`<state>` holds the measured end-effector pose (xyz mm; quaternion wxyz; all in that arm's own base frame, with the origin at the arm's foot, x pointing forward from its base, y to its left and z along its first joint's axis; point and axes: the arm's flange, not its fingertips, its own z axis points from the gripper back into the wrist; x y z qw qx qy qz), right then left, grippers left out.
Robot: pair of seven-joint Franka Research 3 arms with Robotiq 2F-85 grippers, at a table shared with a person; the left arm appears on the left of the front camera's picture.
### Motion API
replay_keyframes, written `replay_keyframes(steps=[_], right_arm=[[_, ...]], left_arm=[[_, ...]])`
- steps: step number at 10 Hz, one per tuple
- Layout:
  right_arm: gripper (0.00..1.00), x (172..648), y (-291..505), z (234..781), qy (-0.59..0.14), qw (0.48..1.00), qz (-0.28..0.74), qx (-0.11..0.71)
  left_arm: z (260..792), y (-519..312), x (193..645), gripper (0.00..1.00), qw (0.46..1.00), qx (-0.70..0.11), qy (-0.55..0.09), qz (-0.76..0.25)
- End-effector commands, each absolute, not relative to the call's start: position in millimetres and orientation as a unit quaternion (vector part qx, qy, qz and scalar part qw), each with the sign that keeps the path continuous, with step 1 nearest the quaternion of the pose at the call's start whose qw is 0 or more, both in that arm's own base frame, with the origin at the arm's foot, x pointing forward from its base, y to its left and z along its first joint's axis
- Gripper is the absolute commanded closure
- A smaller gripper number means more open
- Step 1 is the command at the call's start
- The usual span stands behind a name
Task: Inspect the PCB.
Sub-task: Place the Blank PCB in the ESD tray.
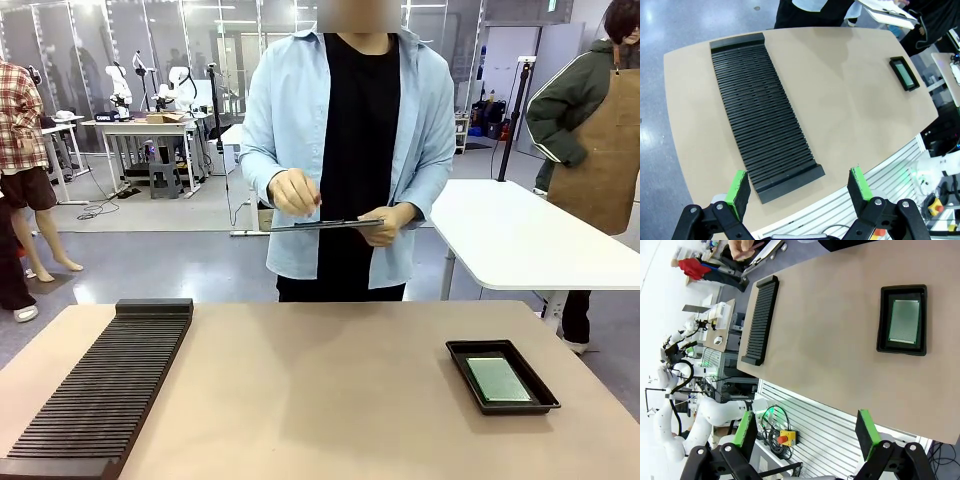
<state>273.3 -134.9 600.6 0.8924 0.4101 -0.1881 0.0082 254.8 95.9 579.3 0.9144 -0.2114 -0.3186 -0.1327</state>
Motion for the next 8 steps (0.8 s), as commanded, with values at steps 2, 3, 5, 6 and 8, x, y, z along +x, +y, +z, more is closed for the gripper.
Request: replay_keyframes(steps=[2,3,5,6,8], right_arm=[[0.00,272.8,-136.3,601.1,-0.187,0.891,0.009,0.414],[0.00,272.8,-136.3,601.1,-0.187,0.891,0.009,0.414],[0.00,272.8,-136.3,601.1,-0.187,0.891,0.009,0.414],[0.00,272.8,-136.3,601.1,-0.187,0.891,0.009,0.414],[0.00,272.8,-136.3,601.1,-0.187,0.891,0.009,0.414]], left_arm=[[579.4,93.6,253.4,0.00,0.919,-0.203,-0.316,-0.124],[579.4,93.6,253.4,0.00,0.919,-0.203,-0.316,-0.124],[579.4,93.6,253.4,0.00,0.919,-0.203,-0.316,-0.124],[579.4,93.6,253.4,0.00,0.919,-0.203,-0.316,-0.124],[579.4,93.6,253.4,0.00,0.919,-0.203,-0.316,-0.124]])
